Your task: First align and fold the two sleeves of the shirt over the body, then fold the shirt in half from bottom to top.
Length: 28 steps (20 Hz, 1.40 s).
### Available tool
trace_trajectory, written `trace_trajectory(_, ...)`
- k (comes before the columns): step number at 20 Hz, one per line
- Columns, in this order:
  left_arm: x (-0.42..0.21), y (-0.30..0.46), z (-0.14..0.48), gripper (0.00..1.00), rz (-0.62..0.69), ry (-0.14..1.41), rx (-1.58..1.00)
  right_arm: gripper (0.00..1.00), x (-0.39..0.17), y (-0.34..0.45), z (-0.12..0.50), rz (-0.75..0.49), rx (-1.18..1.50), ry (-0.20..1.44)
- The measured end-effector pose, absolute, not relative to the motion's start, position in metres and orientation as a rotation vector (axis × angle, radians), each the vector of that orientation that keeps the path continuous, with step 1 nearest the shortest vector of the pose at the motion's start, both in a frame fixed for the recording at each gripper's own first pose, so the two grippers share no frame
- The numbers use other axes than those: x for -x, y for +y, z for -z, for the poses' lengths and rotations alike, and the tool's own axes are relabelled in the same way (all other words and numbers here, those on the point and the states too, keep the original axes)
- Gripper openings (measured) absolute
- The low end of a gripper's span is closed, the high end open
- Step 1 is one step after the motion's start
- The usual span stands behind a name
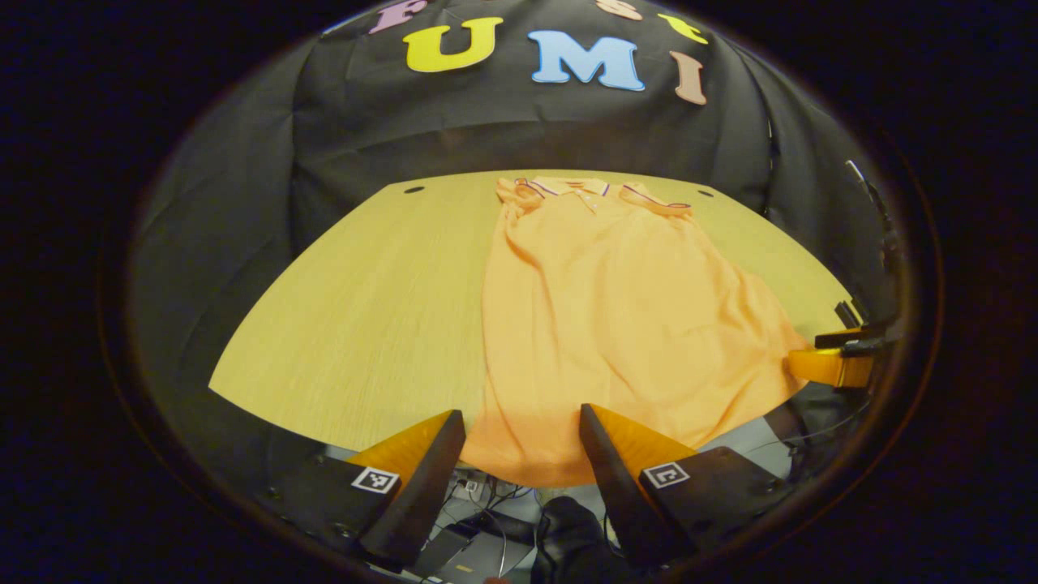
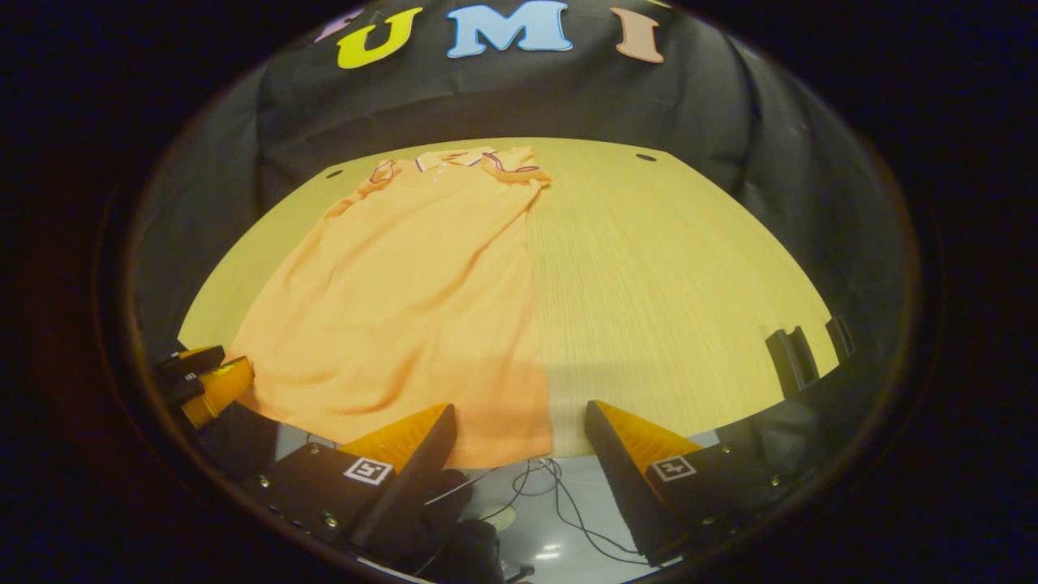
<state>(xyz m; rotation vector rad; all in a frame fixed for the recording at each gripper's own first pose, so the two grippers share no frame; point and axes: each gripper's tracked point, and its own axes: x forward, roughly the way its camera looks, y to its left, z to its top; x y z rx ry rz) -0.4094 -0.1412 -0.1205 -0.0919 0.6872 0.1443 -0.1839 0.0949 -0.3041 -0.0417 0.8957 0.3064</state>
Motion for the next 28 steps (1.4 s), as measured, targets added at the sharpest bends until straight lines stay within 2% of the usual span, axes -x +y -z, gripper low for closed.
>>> trace_trajectory(2,0.408,-0.146,0.121,0.96,-0.138,0.692,0.093,1.0,0.185,0.098,0.304,-0.319,0.046,0.891)
trace_trajectory(3,0.406,-0.149,0.121,0.94,-0.138,0.69,0.09,0.94,0.184,0.099,0.304,-0.325,0.046,0.886)
trace_trajectory(4,0.406,-0.15,0.12,0.88,-0.142,0.688,0.091,0.92,0.186,0.1,0.304,-0.329,0.047,0.887)
trace_trajectory(5,0.403,-0.152,0.121,0.87,-0.14,0.688,0.095,0.84,0.185,0.102,0.303,-0.336,0.05,0.881)
trace_trajectory(6,0.402,-0.155,0.121,0.81,-0.138,0.692,0.092,0.79,0.185,0.104,0.303,-0.34,0.049,0.872)
trace_trajectory(7,0.4,-0.158,0.12,0.75,-0.131,0.691,0.09,0.65,0.183,0.104,0.303,-0.335,0.042,0.866)
trace_trajectory(9,0.396,-0.161,0.119,0.55,-0.131,0.686,0.091,0.47,0.183,0.1,0.304,-0.321,0.028,0.855)
trace_trajectory(10,0.397,-0.161,0.12,0.39,-0.138,0.683,0.095,0.37,0.183,0.101,0.303,-0.317,0.01,0.854)
trace_trajectory(11,0.396,-0.16,0.119,0.29,-0.143,0.681,0.1,0.27,0.184,0.101,0.303,-0.327,0.011,0.861)
trace_trajectory(12,0.396,-0.161,0.119,0.23,-0.141,0.678,0.093,0.27,0.182,0.103,0.304,-0.342,0.018,0.864)
trace_trajectory(13,0.396,-0.161,0.118,0.22,-0.154,0.673,0.106,0.27,0.183,0.101,0.301,-0.338,-0.004,0.875)
trace_trajectory(14,0.395,-0.158,0.118,0.07,-0.161,0.678,0.109,0.03,0.181,0.102,0.304,-0.342,-0.018,0.879)
trace_trajectory(21,0.386,-0.154,0.099,0.07,-0.187,0.732,0.116,0.03,0.18,0.104,0.291,-0.408,-0.124,0.95)
trace_trajectory(28,0.333,-0.152,0.033,0.07,-0.16,0.643,0.147,0.03,0.126,0.106,0.216,-0.417,-0.192,0.826)
